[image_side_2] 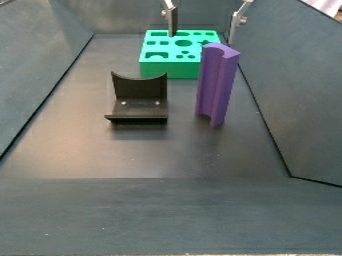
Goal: Pick up the arch object. Move up. Move to above the board. Insert the arch object.
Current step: Pick up the arch object.
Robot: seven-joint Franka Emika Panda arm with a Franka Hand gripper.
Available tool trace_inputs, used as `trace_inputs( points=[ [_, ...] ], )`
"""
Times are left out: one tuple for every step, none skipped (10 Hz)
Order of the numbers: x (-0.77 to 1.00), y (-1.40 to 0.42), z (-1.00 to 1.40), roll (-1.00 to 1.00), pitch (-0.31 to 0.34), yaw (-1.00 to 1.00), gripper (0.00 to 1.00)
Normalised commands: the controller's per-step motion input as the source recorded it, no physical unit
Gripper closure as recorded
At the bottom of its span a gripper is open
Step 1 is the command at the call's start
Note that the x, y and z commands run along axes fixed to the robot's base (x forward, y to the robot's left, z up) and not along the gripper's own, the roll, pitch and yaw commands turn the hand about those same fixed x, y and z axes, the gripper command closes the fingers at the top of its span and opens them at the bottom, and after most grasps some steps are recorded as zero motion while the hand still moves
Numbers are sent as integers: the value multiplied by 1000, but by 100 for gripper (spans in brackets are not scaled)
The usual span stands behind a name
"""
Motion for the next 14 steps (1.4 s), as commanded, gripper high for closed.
trace_inputs(
  points=[
    [0,0,0,1,0,-1000,0],
    [0,0,0,10,0,-1000,0],
    [-266,-120,-291,40,-1,-749,0],
    [-409,-266,-523,93,-83,-440,0],
    [-451,-309,-611,131,-101,-309,0],
    [-389,-149,-503,111,-67,-266,0],
    [-143,0,-171,41,-10,-137,0],
    [-51,69,0,0,0,-66,0],
    [-157,94,191,0,6,-80,0],
    [-191,43,217,0,0,-217,0],
    [-111,0,91,21,0,-203,0],
    [-100,0,0,60,0,-206,0],
    [0,-6,-286,109,0,-214,0],
    [0,0,-337,104,-6,-206,0]
  ],
)
